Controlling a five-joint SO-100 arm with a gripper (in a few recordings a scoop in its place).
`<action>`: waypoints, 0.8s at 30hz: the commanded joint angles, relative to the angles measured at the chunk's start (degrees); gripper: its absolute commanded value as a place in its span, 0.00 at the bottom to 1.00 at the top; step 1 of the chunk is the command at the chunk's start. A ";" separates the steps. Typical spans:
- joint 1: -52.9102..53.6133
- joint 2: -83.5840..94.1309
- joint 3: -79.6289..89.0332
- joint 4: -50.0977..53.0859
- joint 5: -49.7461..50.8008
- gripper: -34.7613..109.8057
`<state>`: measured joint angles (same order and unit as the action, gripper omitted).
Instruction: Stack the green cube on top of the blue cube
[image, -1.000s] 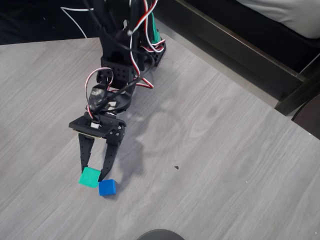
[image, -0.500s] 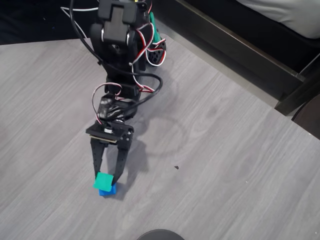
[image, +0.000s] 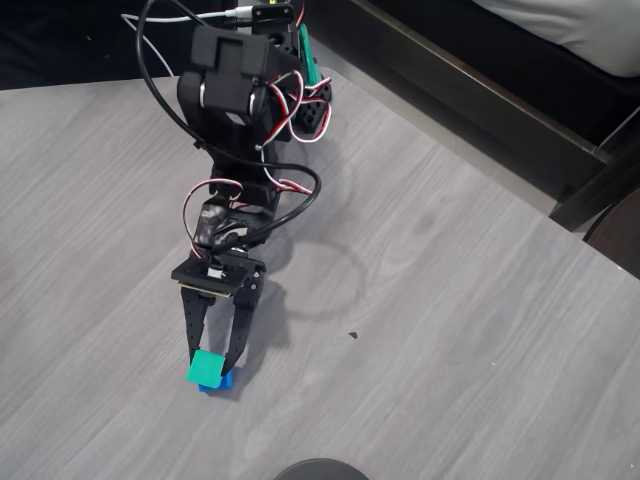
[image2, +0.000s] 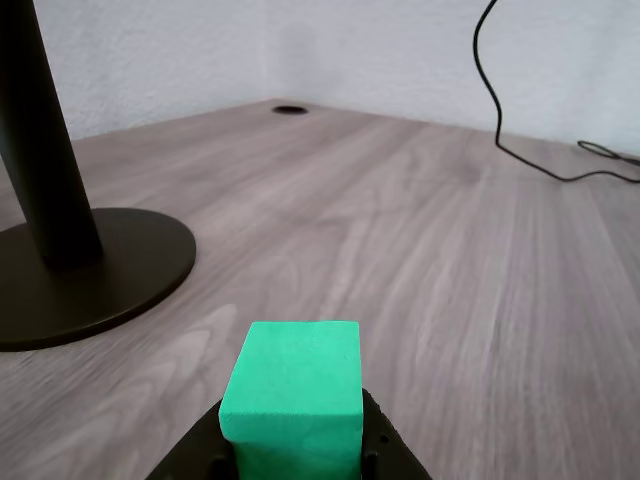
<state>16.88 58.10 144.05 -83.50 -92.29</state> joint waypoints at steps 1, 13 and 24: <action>0.35 -0.62 -1.41 -1.93 -4.04 0.24; 0.35 -2.90 -2.55 -2.64 -4.39 0.36; 0.44 -2.29 -1.67 -3.87 -4.48 0.40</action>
<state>16.96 54.84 142.47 -85.25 -92.29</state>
